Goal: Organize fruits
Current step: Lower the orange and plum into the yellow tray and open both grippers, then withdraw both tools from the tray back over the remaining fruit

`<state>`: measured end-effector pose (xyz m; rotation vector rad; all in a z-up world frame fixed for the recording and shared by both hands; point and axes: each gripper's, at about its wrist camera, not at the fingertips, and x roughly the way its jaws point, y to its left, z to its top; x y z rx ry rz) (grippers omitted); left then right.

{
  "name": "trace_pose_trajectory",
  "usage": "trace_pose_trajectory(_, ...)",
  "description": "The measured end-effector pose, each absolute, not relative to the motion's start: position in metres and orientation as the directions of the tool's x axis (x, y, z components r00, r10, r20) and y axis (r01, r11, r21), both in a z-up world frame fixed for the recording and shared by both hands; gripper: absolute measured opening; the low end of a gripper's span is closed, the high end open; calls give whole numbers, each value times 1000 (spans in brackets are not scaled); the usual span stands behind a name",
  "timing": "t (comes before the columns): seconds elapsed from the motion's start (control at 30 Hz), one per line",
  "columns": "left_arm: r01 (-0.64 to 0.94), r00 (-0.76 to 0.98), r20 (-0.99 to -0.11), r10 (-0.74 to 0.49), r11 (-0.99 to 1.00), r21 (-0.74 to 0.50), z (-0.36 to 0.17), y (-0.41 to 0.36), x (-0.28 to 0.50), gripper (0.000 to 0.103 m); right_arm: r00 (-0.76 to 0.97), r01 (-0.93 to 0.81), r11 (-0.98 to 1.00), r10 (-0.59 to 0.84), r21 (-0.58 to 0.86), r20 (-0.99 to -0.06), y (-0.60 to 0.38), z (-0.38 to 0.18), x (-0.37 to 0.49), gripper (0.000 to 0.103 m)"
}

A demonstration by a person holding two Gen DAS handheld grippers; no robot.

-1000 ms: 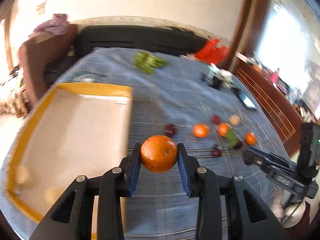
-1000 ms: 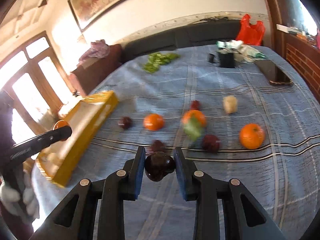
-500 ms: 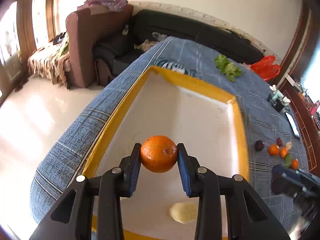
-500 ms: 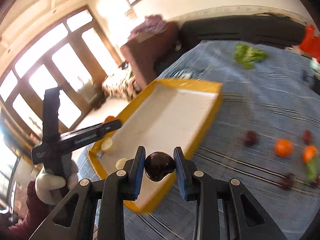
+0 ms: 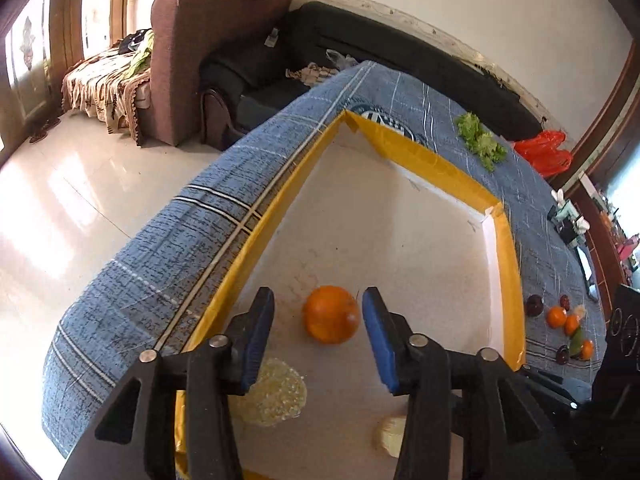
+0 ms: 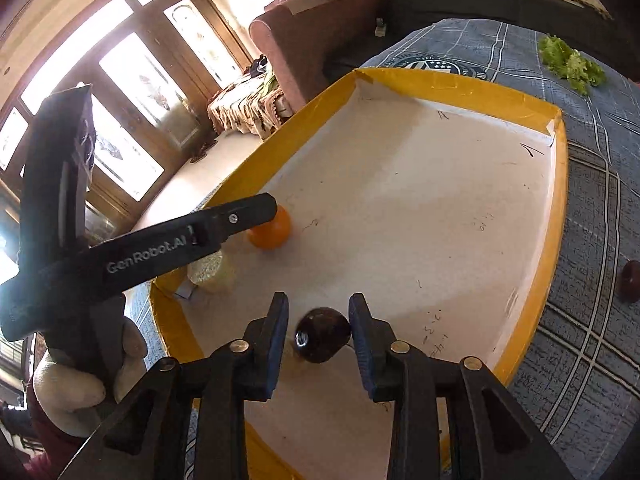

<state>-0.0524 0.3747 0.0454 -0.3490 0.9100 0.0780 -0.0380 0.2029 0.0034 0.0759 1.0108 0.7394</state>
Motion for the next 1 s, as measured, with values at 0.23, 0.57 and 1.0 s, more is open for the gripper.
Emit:
trace_pose_trajectory(0.23, -214, 692, -718, -71, 930, -299, 75, 367, -85, 66, 385, -502, 779, 591, 376, -709, 172, 24, -47, 44)
trace_pose_trajectory(0.57, -118, 687, -701, -189, 924, -364, 91, 292, -125, 78, 497, -413, 839, 534, 354, -684, 87, 35, -79, 51)
trace_pose_trajectory(1.0, 130, 758, -581, -297, 942, -311, 171, 201, -183, 78, 713, -113, 957, 265, 267, -649, -107, 101, -140, 50)
